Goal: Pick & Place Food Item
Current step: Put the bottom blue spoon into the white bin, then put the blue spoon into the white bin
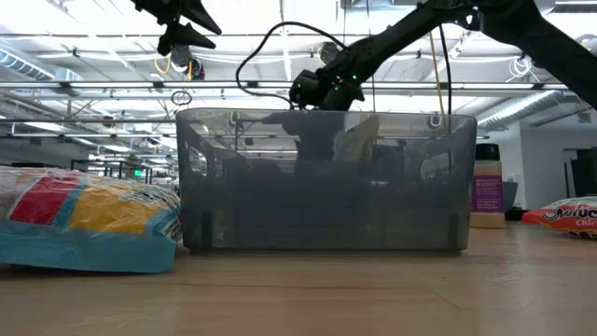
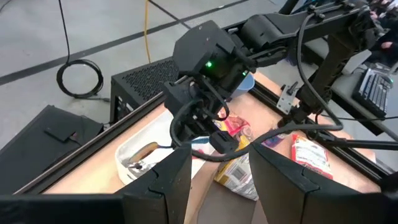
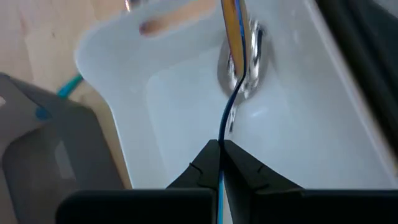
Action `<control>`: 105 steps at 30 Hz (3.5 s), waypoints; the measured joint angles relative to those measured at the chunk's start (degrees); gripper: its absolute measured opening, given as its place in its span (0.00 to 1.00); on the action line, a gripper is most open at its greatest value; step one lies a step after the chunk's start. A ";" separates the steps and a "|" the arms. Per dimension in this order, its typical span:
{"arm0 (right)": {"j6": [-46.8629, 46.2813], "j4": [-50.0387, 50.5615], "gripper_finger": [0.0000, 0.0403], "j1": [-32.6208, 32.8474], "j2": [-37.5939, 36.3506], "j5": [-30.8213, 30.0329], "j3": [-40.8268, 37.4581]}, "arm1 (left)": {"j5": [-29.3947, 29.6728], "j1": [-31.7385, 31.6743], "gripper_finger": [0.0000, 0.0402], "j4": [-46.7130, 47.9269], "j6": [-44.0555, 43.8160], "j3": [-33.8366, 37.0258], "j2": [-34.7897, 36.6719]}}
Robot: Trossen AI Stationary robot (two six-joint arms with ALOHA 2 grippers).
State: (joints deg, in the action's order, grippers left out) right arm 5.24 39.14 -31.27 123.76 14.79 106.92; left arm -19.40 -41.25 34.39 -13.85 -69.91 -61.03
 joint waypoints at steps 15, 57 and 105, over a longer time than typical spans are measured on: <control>-2.37 -4.31 0.00 0.81 0.00 0.28 -4.04 | -6.61 1.00 0.42 -5.03 -2.14 0.04 -4.63; -6.63 -7.59 0.20 0.63 2.80 1.88 -5.65 | -7.13 3.69 0.42 -7.91 -3.91 0.02 -4.97; -18.75 -18.34 0.59 5.77 -19.27 7.69 -5.19 | -2.99 -1.12 0.42 24.08 1.54 -0.07 -3.66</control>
State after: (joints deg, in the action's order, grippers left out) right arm -13.50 20.80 -25.49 104.50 22.48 101.73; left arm -22.39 -42.37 58.48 -12.31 -69.97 -64.68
